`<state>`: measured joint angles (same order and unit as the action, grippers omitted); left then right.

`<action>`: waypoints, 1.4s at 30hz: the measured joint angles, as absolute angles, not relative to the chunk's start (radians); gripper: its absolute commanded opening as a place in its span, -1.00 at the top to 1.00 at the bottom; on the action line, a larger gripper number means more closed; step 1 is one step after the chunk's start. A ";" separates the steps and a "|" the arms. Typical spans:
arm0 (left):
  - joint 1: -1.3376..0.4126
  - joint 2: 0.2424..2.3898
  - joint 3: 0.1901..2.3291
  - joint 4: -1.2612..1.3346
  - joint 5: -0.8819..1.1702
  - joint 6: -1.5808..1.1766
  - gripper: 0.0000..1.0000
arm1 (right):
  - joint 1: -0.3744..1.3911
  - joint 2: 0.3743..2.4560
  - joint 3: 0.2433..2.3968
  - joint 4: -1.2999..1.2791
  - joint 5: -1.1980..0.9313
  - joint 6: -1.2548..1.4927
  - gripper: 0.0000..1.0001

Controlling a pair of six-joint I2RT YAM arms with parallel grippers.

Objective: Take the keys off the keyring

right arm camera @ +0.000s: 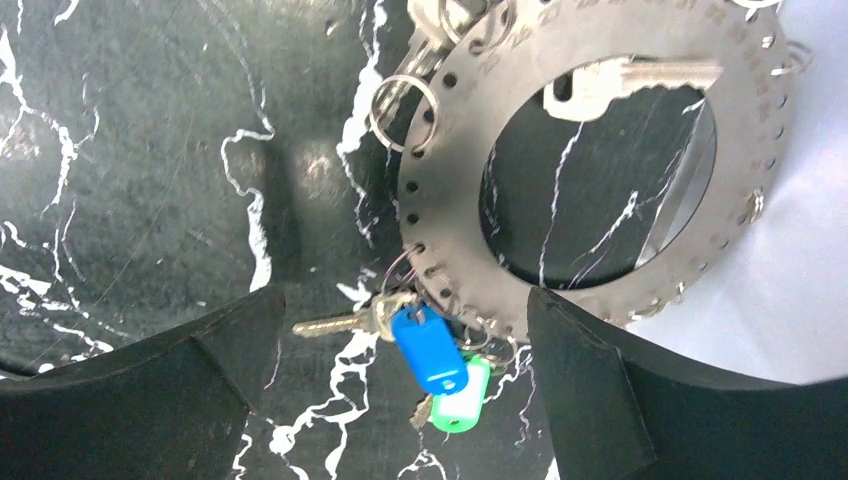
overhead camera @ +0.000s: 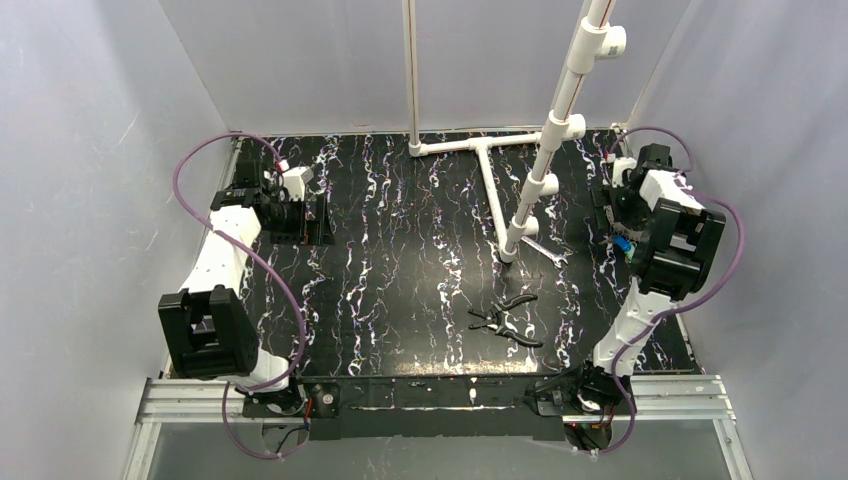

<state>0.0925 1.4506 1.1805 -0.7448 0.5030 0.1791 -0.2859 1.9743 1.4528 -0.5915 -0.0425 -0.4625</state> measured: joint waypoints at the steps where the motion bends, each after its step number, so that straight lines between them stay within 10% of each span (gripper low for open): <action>1: 0.093 1.452 1.184 -0.746 0.506 0.180 -0.99 | -0.291 1.993 1.478 -0.601 -0.051 -0.468 -1.00; 16: 0.093 1.484 1.208 -0.772 0.536 0.194 -0.99 | -0.293 2.178 1.709 -0.732 -0.123 -0.507 -0.84; 42: 0.093 1.436 1.209 -0.781 0.541 0.199 -0.99 | -0.294 1.756 1.134 -0.725 -0.163 -0.647 0.63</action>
